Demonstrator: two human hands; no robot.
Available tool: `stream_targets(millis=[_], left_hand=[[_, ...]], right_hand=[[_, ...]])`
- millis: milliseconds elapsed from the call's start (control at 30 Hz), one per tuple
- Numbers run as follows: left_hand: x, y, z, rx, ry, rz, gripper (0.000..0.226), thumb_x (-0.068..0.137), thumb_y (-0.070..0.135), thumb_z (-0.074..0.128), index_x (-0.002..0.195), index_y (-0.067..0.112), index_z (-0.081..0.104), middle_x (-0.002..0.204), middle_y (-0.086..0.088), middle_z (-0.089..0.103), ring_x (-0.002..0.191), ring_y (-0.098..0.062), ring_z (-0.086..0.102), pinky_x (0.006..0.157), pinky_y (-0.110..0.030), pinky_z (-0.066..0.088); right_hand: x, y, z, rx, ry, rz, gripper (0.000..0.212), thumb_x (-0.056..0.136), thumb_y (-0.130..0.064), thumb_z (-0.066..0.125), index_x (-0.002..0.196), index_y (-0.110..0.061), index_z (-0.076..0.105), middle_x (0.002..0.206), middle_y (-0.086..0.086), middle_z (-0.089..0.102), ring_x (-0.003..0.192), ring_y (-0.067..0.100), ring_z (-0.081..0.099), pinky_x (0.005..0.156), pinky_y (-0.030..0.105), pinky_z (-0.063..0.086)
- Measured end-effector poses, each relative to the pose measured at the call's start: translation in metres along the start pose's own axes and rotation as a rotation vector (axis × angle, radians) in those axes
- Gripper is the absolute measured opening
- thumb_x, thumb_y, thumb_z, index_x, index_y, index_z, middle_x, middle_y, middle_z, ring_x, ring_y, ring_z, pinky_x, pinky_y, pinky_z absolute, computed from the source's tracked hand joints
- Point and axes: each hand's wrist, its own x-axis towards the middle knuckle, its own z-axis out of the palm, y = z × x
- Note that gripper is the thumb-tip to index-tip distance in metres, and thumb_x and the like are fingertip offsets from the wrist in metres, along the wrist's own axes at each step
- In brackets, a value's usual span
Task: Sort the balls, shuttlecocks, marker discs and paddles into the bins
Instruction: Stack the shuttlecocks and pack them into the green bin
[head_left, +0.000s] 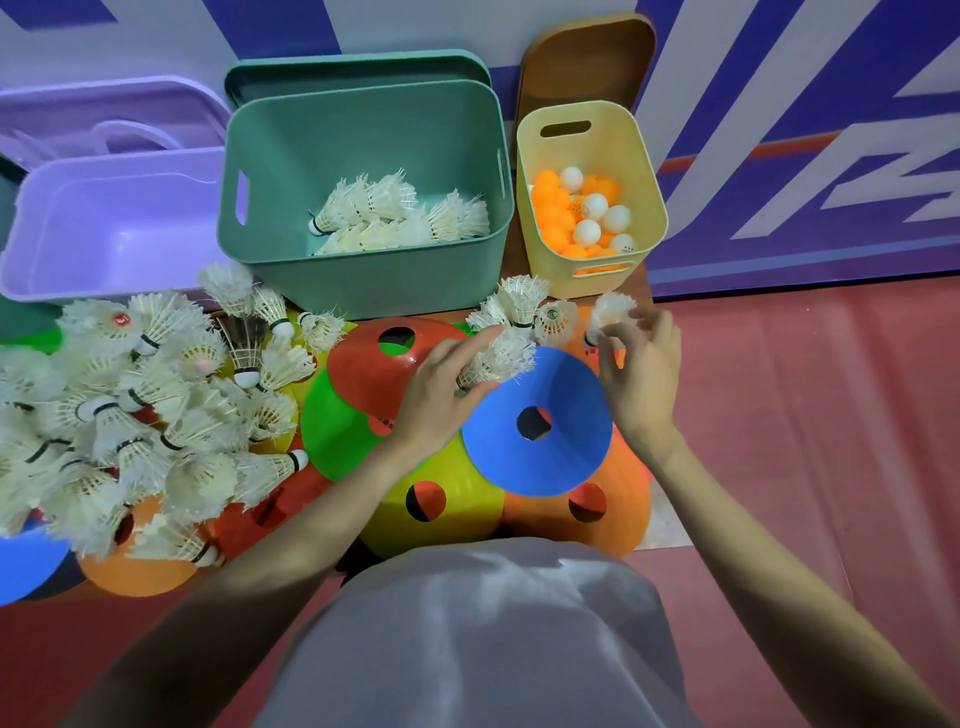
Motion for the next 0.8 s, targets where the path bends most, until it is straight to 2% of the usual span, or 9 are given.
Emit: stream_targets(millis=[67,133,200,367,500,600,667,733,800], left_hand=[[0.0,-0.004,-0.002,0.022,0.004,0.005,0.063,0.086,0.02,0.071,0.143,0.031,0.045,0.098,0.0,0.054,0.081,-0.008,0.043,0.074,-0.024,0.041],[0.001,-0.008,-0.003,0.034,0.011,-0.003,0.064,0.086,0.02,0.072,0.143,0.032,0.045,0.094,0.001,0.052,0.076,-0.006,0.04,0.072,-0.026,0.042],[0.002,-0.011,-0.004,0.034,0.014,-0.016,0.065,0.085,0.02,0.072,0.142,0.033,0.045,0.094,0.002,0.053,0.076,-0.006,0.041,0.074,-0.029,0.046],[0.005,-0.011,-0.006,0.003,0.002,0.004,0.066,0.083,0.02,0.073,0.14,0.037,0.045,0.105,0.001,0.058,0.085,-0.016,0.055,0.076,-0.039,0.053],[0.008,-0.009,-0.006,-0.018,-0.014,0.011,0.064,0.08,0.022,0.076,0.137,0.036,0.05,0.097,0.001,0.057,0.08,-0.019,0.056,0.073,-0.042,0.053],[0.011,-0.014,-0.005,-0.029,-0.013,-0.022,0.067,0.079,0.023,0.077,0.136,0.04,0.048,0.095,-0.001,0.057,0.079,-0.022,0.056,0.074,-0.044,0.053],[0.012,-0.017,-0.005,-0.046,-0.003,-0.053,0.068,0.078,0.022,0.077,0.136,0.042,0.046,0.095,0.001,0.058,0.077,-0.024,0.058,0.073,-0.044,0.054],[0.013,-0.02,-0.004,-0.076,0.012,-0.095,0.07,0.078,0.021,0.077,0.136,0.044,0.046,0.095,0.001,0.059,0.074,-0.025,0.059,0.072,-0.045,0.055],[0.013,-0.022,-0.005,-0.105,0.021,-0.133,0.07,0.078,0.022,0.077,0.136,0.046,0.046,0.099,0.0,0.062,0.075,-0.026,0.061,0.072,-0.046,0.055]], right_hand=[[-0.006,-0.017,-0.009,0.246,0.096,-0.065,0.01,0.091,-0.016,0.061,0.093,-0.01,0.069,0.112,0.012,0.053,0.104,0.025,0.052,0.086,0.031,0.044],[-0.013,-0.036,-0.018,0.465,0.099,-0.088,0.006,0.09,-0.012,0.064,0.09,-0.009,0.069,0.109,0.011,0.055,0.104,0.014,0.052,0.089,0.018,0.041],[-0.019,-0.05,-0.022,0.528,0.077,-0.127,0.004,0.088,-0.007,0.066,0.089,-0.008,0.07,0.107,0.011,0.056,0.102,0.01,0.052,0.09,0.012,0.037],[-0.027,-0.055,-0.003,0.56,-0.096,-0.141,0.006,0.09,-0.012,0.065,0.091,-0.009,0.07,0.108,0.008,0.054,0.102,0.013,0.053,0.09,0.016,0.04],[-0.026,-0.055,0.01,0.564,-0.166,-0.16,0.014,0.089,-0.019,0.063,0.092,-0.007,0.069,0.098,0.003,0.059,0.096,0.018,0.057,0.085,0.036,0.048],[-0.022,-0.056,0.011,0.558,-0.218,-0.152,0.02,0.087,-0.024,0.066,0.096,-0.007,0.07,0.105,0.002,0.062,0.101,0.014,0.058,0.087,0.028,0.047],[-0.021,-0.057,0.009,0.578,-0.25,-0.165,0.027,0.087,-0.026,0.067,0.107,-0.008,0.067,0.116,0.002,0.061,0.108,0.011,0.056,0.09,0.022,0.046],[-0.02,-0.056,0.007,0.653,-0.238,-0.162,0.032,0.091,-0.024,0.064,0.118,-0.009,0.06,0.121,0.001,0.058,0.113,0.014,0.055,0.091,0.024,0.047],[-0.016,-0.051,0.008,0.685,-0.175,-0.118,0.028,0.095,-0.02,0.057,0.121,-0.009,0.056,0.119,0.001,0.056,0.11,0.017,0.056,0.091,0.03,0.049]])
